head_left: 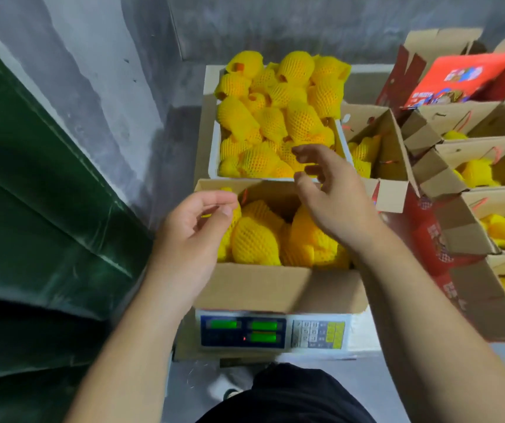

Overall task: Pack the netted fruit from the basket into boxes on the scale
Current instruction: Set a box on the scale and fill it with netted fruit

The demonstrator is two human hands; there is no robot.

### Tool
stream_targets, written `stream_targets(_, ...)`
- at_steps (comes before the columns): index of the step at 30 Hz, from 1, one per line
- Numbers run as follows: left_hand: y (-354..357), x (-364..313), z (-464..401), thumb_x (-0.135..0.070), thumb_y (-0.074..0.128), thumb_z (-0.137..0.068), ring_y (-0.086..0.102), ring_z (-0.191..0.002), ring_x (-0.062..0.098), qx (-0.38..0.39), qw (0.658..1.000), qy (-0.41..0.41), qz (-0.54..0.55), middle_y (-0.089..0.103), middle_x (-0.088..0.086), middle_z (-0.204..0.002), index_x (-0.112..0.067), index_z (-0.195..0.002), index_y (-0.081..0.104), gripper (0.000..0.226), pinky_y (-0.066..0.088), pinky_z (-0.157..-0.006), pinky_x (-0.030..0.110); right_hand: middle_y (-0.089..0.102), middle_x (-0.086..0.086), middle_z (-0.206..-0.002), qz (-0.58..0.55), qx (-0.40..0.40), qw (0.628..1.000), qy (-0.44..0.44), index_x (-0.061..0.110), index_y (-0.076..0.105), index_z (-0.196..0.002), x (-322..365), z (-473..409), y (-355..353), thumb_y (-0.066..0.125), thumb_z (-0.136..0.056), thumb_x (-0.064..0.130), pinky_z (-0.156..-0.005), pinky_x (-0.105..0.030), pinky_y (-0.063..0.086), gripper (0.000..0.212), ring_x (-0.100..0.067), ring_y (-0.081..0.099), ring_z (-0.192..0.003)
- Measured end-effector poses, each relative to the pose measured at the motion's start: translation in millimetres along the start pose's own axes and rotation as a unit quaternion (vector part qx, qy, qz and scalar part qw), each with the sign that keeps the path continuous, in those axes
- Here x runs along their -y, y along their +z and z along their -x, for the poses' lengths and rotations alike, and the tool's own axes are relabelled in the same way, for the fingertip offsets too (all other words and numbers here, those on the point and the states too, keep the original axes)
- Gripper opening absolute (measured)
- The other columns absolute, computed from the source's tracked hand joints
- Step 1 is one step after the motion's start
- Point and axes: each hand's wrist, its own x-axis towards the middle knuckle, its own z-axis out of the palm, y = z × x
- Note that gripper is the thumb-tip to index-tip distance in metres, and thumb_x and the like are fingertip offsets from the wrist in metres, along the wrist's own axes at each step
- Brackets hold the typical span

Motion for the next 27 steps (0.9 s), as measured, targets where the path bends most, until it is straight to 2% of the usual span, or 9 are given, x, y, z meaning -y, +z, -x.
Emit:
stream_targets(3,13,-4,-27,-0.040,0.060,-0.097,0.067,-0.112,-0.003,0.016,0.999,-0.001,-0.031,0.074,-0.022,-0.116,-0.047,-0.113,0.072,0.021,0.051,-0.094,0.030,0.059,-0.009,-0.143,0.110,0.043,0.992,0.051,0.016,0.054,-0.144,-33,-73,-18,0.061,-0.097,0.021,-0.100,-0.038,0.046,0.048,-0.028,0.058,-0.127)
stream_targets(6,22,-8,-50,-0.044,0.059,-0.098,0.063,-0.114,-0.010,0.018,0.997,0.000,-0.069,0.071,-0.028,-0.119,-0.051,-0.116,0.069,0.022,0.048,-0.092,0.025,0.049,-0.016,-0.152,0.134,0.066,0.982,0.117,0.010,0.047,-0.150,-65,-147,-13,0.063,-0.096,0.026,-0.104,-0.039,0.043,0.059,-0.034,0.051,-0.136)
stream_targets(10,35,-11,-71,-0.028,0.063,-0.104,0.063,-0.113,-0.010,0.012,0.997,0.003,-0.072,0.072,-0.028,-0.115,-0.042,-0.115,0.072,0.021,0.049,-0.085,0.008,0.037,-0.017,-0.156,0.153,0.063,0.971,0.175,0.011,0.031,-0.156,-101,-209,20,0.070,-0.093,0.045,-0.114,-0.049,0.035,0.082,-0.044,0.039,-0.142)
stream_targets(13,41,-12,-77,-0.020,0.062,-0.103,0.063,-0.109,-0.015,0.014,0.996,0.006,-0.082,0.071,-0.031,-0.111,-0.039,-0.114,0.072,0.024,0.041,-0.081,-0.003,0.037,-0.017,-0.149,0.229,0.050,0.955,0.184,0.013,0.032,-0.150,-121,-224,37,0.077,-0.084,0.055,-0.112,-0.054,0.033,0.090,-0.047,0.037,-0.138)
stream_targets(17,40,-10,-78,-0.023,0.062,-0.103,0.062,-0.112,-0.015,0.012,0.996,-0.002,-0.090,0.071,-0.031,-0.114,-0.040,-0.115,0.072,0.023,0.041,-0.082,-0.003,0.044,-0.021,-0.143,0.190,0.016,0.968,0.163,0.009,0.030,-0.144,-124,-220,37,0.083,-0.077,0.054,-0.106,-0.055,0.037,0.096,-0.049,0.043,-0.131)
stream_targets(20,40,-8,-75,-0.025,0.062,-0.103,0.063,-0.113,-0.011,0.013,0.997,-0.010,-0.079,0.072,-0.028,-0.115,-0.040,-0.115,0.072,0.022,0.043,-0.084,-0.001,0.045,-0.020,-0.139,0.146,0.000,0.983,0.111,0.005,0.032,-0.139,-115,-205,26,0.086,-0.078,0.037,-0.102,-0.052,0.040,0.088,-0.046,0.047,-0.126)
stream_targets(22,38,-8,-71,-0.031,0.063,-0.103,0.064,-0.115,-0.009,0.016,0.997,-0.011,-0.071,0.072,-0.027,-0.115,-0.043,-0.115,0.072,0.019,0.046,-0.085,0.003,0.041,-0.016,-0.132,0.070,-0.017,0.994,0.077,0.007,0.036,-0.137,-101,-191,16,0.084,-0.078,0.029,-0.095,-0.043,0.043,0.079,-0.037,0.048,-0.117)
stream_targets(24,37,-10,-64,-0.037,0.061,-0.100,0.064,-0.115,-0.008,0.028,0.997,-0.014,-0.067,0.072,-0.027,-0.115,-0.045,-0.116,0.071,0.021,0.049,-0.086,0.010,0.037,-0.010,-0.126,0.003,-0.028,0.998,0.054,0.012,0.040,-0.136,-85,-175,7,0.082,-0.079,0.026,-0.085,-0.029,0.038,0.072,-0.029,0.045,-0.111)
stream_targets(27,35,-9,-52,-0.031,0.062,-0.104,0.063,-0.115,-0.009,0.042,0.998,-0.014,-0.048,0.072,-0.027,-0.118,-0.045,-0.118,0.071,0.021,0.046,-0.090,0.019,0.039,-0.010,-0.125,-0.061,-0.043,0.997,0.036,0.015,0.043,-0.133,-62,-150,-1,0.075,-0.073,0.033,-0.072,-0.018,0.035,0.070,-0.024,0.042,-0.113)
